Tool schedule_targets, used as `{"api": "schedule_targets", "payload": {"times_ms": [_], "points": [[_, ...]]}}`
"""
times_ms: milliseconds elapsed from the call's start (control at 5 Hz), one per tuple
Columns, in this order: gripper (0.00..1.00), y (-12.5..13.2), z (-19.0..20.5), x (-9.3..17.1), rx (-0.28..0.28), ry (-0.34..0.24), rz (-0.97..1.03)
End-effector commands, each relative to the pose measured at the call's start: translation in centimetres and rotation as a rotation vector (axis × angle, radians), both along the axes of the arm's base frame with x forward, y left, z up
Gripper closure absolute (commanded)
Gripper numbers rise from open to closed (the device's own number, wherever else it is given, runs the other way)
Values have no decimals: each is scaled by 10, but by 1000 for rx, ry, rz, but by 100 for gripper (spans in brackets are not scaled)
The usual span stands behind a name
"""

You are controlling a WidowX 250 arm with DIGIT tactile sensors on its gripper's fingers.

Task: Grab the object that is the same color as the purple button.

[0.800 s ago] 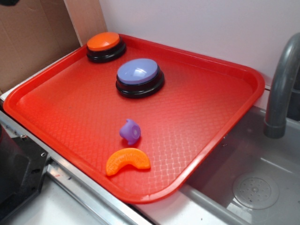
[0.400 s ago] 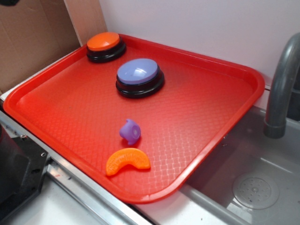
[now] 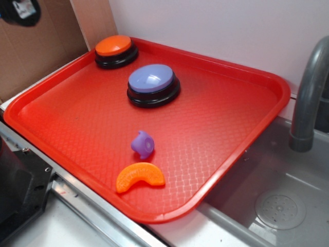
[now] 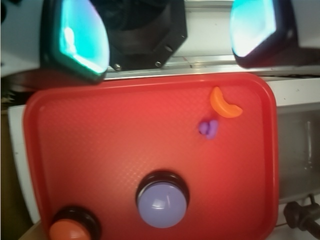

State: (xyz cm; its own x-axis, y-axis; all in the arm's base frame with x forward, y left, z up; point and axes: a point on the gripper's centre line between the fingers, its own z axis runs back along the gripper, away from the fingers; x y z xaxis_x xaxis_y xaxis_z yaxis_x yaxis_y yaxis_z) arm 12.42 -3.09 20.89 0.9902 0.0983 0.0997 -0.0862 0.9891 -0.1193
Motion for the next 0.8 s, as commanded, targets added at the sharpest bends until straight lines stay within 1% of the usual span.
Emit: {"api": "schedule_targets", "payload": {"times_ms": [0,200,400,600], "points": [[0,-27,-25,24,-111,-59,178],[0,-45,-52,44,-130,-54,285],[0,-52,-81,57,-114,-57,391],[0,-55,-112,64,-68,-35,484]]}}
